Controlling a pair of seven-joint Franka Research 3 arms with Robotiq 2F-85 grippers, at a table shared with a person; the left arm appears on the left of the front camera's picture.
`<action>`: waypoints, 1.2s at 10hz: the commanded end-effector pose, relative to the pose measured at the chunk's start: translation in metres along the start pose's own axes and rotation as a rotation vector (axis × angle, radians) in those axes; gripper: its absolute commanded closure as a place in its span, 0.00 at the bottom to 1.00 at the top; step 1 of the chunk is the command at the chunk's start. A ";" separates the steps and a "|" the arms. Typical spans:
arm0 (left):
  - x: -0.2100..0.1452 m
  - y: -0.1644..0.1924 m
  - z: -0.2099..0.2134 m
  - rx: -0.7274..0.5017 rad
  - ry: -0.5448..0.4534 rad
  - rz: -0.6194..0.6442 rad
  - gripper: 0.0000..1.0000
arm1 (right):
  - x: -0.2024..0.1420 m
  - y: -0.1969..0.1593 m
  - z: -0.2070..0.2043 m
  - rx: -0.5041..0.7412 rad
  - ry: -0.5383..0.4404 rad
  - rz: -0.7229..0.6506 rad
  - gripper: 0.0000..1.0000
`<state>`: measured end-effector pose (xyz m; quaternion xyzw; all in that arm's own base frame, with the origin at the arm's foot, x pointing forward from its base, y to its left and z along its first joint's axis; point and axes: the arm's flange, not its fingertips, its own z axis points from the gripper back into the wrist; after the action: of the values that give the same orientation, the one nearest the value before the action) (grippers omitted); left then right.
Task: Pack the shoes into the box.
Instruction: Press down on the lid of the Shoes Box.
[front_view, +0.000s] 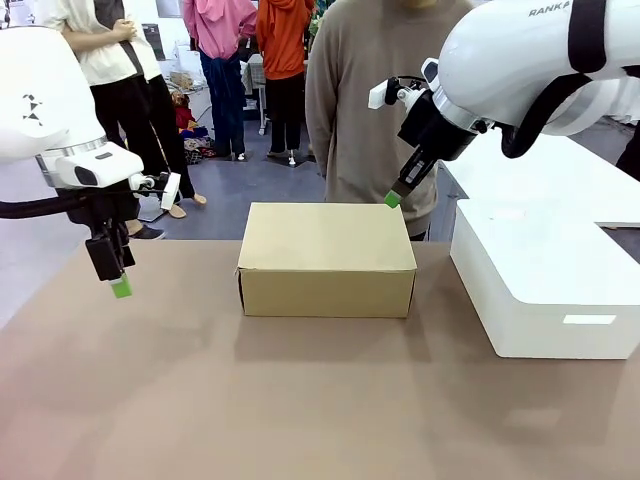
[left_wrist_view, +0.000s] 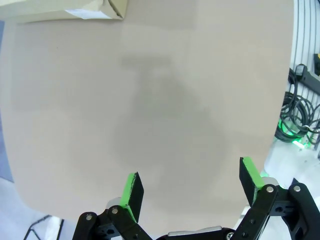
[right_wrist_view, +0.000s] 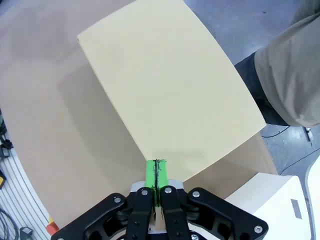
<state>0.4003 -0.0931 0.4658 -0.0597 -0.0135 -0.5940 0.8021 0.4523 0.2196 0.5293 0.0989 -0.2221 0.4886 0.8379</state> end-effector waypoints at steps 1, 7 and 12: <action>-0.002 -0.001 0.000 0.011 0.012 -0.001 0.00 | 0.018 -0.002 -0.008 -0.004 0.015 -0.088 1.00; -0.002 -0.001 0.000 0.011 0.012 -0.001 0.00 | 0.095 -0.037 -0.076 -0.116 0.123 -0.269 1.00; -0.002 -0.001 0.000 0.011 0.012 -0.001 0.00 | 0.105 -0.065 -0.143 -0.080 0.184 -0.348 1.00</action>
<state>0.3998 -0.0938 0.4658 -0.0594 -0.0134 -0.5949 0.8015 0.5849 0.3167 0.4523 0.0615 -0.1533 0.3487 0.9226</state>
